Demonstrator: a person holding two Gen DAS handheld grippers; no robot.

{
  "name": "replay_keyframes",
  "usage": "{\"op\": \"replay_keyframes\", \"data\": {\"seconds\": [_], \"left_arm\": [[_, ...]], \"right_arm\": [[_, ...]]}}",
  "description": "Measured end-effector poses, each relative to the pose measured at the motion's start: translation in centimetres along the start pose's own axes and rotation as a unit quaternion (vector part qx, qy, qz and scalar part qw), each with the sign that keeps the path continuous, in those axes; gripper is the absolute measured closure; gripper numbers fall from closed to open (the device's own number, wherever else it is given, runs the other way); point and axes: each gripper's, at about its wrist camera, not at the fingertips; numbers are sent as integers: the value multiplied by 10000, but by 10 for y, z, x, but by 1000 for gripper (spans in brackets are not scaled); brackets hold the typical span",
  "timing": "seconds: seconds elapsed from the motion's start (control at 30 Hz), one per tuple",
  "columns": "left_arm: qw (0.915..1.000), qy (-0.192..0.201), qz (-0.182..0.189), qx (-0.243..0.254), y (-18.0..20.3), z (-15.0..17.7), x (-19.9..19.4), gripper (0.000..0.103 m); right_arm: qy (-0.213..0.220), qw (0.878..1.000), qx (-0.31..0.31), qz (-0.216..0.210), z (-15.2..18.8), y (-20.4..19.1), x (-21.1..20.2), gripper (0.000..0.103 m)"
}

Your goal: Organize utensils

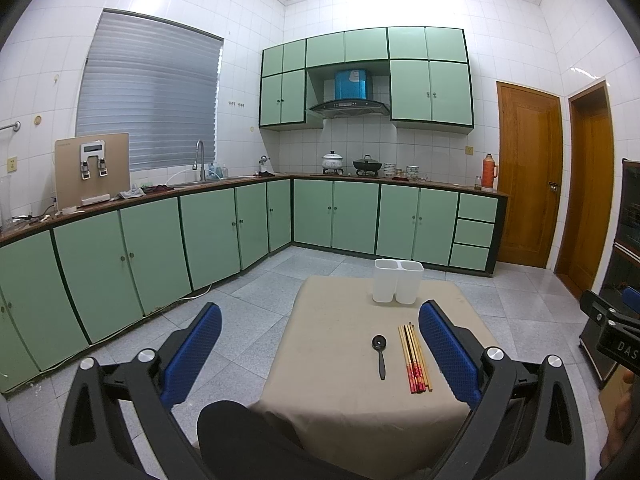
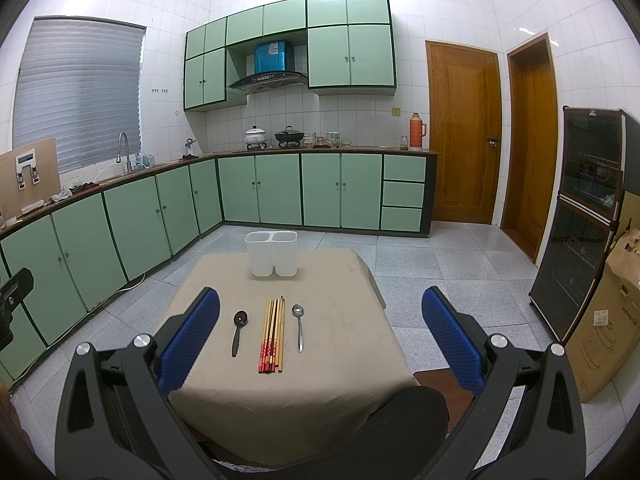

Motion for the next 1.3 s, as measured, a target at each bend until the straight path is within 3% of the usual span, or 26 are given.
{"op": "replay_keyframes", "data": {"seconds": [0.7, 0.87, 1.03, 1.2, 1.23, 1.3], "left_arm": [[9999, -12, 20, -142, -4, -6, 2, 6], [9988, -113, 334, -345, -11, -6, 7, 6], [9953, -866, 375, -229, -9, 7, 55, 6], [9789, -1826, 838, -380, -16, 36, 134, 6], [9773, -1896, 865, -382, -17, 40, 145, 6], [9750, -1974, 963, -339, -15, 52, 173, 7]], "right_arm": [[8, 10000, 16, 5, -1, 1, 1, 5], [-42, 10000, -32, -44, 1, 8, 11, 5], [-235, 9995, -217, -85, 9, 5, 40, 5], [-916, 9949, -222, -357, 26, 4, 102, 5], [-998, 9939, -254, -401, 30, 1, 112, 7], [-1231, 9904, -410, -483, 39, -7, 140, 27]]}}
Point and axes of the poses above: each gripper's, at about its wrist camera, not at the fingertips, and x roughly the way its jaws point, y to its right, z to its underside, and after that the axes turned 13 degrees about z, right-handed
